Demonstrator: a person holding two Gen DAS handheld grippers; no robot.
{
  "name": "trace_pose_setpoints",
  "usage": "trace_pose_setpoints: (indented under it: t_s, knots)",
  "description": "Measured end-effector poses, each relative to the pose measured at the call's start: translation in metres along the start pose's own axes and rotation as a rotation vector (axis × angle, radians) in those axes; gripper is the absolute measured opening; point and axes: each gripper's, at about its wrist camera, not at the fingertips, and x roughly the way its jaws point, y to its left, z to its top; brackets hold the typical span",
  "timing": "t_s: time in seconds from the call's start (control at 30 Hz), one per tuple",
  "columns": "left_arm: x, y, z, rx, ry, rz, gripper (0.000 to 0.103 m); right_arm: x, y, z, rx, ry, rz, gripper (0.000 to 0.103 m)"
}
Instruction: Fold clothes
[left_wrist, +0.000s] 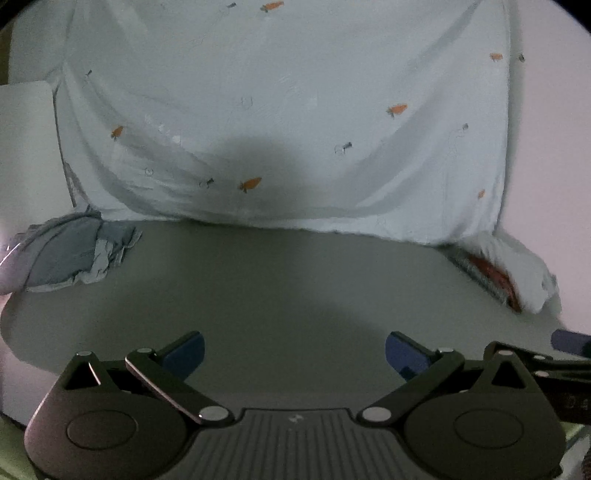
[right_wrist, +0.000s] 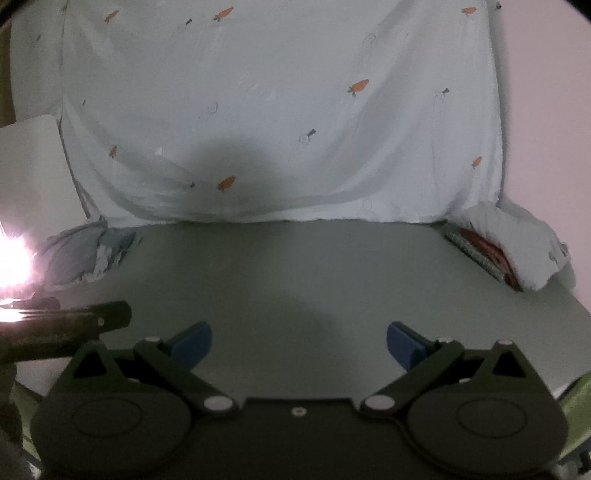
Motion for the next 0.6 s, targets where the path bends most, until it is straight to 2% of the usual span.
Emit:
trace_pose_setpoints:
  t_s: [0.13, 0.6]
  knots:
    - [-0.014, 0.007, -0.012, 0.028, 0.010, 0.008, 0.103, -0.009, 0.010, -0.011, 0.019, 0.017, 0.009, 0.102]
    - [-0.046, 0.038, -0.015, 0.028, 0.003, 0.007, 0.103, -0.019, 0.035, -0.015, -0.030, -0.004, 0.003, 0.102]
